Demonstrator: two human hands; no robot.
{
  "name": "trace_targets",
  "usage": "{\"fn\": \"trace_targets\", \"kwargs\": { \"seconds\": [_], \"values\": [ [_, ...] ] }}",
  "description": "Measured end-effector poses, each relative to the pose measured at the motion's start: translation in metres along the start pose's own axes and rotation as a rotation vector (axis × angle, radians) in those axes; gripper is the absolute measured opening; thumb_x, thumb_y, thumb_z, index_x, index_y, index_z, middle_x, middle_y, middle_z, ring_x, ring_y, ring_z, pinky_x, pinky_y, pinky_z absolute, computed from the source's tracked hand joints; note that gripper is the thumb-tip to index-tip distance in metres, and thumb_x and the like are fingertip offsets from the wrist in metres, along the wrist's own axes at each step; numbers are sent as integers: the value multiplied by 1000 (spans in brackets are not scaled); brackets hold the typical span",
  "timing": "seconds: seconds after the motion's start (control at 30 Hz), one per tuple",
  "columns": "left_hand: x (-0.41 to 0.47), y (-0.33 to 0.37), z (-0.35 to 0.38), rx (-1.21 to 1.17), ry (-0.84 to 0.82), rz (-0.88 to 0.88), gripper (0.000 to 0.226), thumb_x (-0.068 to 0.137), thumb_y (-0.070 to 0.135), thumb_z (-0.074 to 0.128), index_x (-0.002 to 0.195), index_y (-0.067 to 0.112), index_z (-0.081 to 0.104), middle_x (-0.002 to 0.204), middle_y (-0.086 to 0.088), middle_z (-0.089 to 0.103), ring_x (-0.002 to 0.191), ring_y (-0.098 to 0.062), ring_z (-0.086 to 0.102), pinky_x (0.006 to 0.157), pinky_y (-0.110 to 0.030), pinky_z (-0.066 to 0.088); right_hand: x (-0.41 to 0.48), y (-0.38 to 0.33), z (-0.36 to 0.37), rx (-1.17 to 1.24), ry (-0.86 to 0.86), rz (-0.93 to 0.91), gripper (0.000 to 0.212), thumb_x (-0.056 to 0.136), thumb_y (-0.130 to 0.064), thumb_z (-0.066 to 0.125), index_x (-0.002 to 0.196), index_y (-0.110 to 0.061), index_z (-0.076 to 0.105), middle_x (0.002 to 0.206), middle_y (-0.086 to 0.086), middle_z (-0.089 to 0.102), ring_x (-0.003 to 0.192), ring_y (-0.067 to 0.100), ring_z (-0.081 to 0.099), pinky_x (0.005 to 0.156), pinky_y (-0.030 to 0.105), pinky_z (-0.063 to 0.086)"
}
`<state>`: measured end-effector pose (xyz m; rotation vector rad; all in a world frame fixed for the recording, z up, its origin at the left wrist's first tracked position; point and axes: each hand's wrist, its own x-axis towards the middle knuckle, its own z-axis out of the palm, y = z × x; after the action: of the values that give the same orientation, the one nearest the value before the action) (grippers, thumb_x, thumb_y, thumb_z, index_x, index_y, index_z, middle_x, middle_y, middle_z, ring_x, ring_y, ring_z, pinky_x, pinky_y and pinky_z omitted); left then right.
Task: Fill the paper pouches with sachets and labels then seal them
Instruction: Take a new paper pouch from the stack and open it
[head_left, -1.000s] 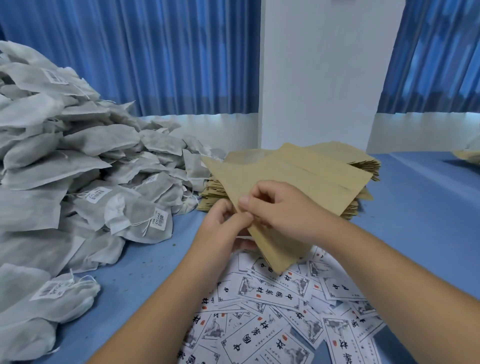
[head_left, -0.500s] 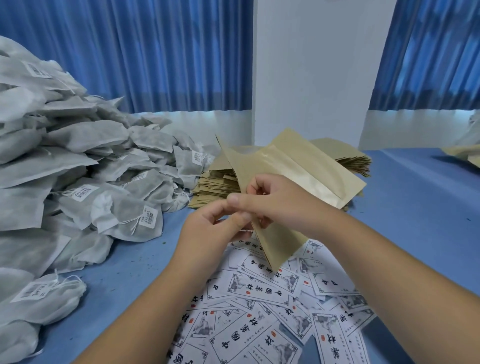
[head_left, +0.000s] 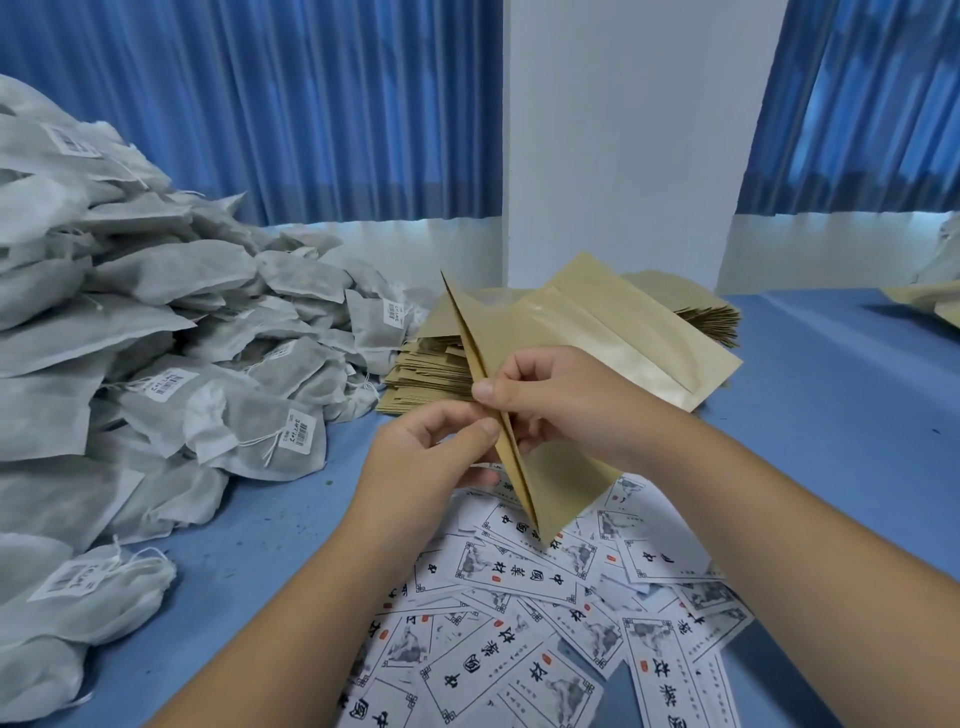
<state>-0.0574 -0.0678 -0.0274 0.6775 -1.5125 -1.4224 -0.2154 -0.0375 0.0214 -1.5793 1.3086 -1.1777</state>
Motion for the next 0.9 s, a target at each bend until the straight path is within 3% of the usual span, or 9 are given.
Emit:
{"fn": "trace_targets", "kwargs": {
  "seconds": [0.13, 0.2, 0.3, 0.4, 0.5, 0.63, 0.9],
  "values": [
    [0, 1, 4, -39, 34, -2, 14, 88, 9, 64, 76, 14, 69, 90, -17, 71, 75, -25, 69, 67, -33, 59, 0, -6, 3, -89, 34, -71, 20, 90, -14, 65, 74, -8, 54, 55, -2, 54, 50, 9, 51, 56, 23, 49],
    [-2, 3, 6, -75, -15, 30, 14, 88, 22, 66, 84, 10, 65, 86, -12, 72, 76, -22, 69, 63, -28, 57, 0, -13, 3, -120, 40, -101, 21, 90, -13, 64, 72, -9, 54, 59, 3, 54, 52, 10, 51, 58, 25, 48],
    [-3, 4, 7, -28, -41, 88, 39, 73, 39, 75, 85, 5, 60, 78, -3, 70, 74, -16, 69, 64, -26, 56, -3, -22, 5, -156, -2, -126, 25, 89, -12, 65, 67, -11, 54, 60, 4, 53, 58, 17, 50, 61, 28, 47],
    [-3, 5, 6, 8, -84, 108, 32, 72, 32, 80, 77, 7, 61, 73, -3, 70, 71, -13, 69, 65, -25, 56, -5, -26, 5, -207, -29, -115, 28, 89, -9, 65, 64, -11, 52, 57, 1, 51, 58, 15, 50, 58, 24, 46],
    [-3, 5, 3, -78, -128, 88, 22, 75, 22, 69, 86, 3, 65, 81, -11, 70, 74, -17, 69, 67, -24, 55, -7, -27, 2, -232, -34, -89, 29, 89, -10, 64, 64, -10, 51, 58, 5, 52, 57, 14, 50, 62, 25, 44],
    [0, 3, 1, -170, -140, 37, 16, 77, 17, 66, 88, 6, 67, 82, -14, 69, 74, -21, 68, 67, -29, 56, -8, -26, 1, -321, 14, -94, 32, 88, -13, 65, 61, -13, 48, 56, -1, 48, 51, 6, 40, 53, 17, 35],
    [-5, 6, 8, -280, -191, 16, 12, 81, 14, 64, 82, 20, 74, 83, -9, 71, 76, -17, 69, 68, -27, 57, -9, -29, -3, -438, 61, -100, 34, 82, -7, 62, 56, -16, 42, 54, -3, 34, 52, 9, 30, 51, 25, 28]
  ]
}}
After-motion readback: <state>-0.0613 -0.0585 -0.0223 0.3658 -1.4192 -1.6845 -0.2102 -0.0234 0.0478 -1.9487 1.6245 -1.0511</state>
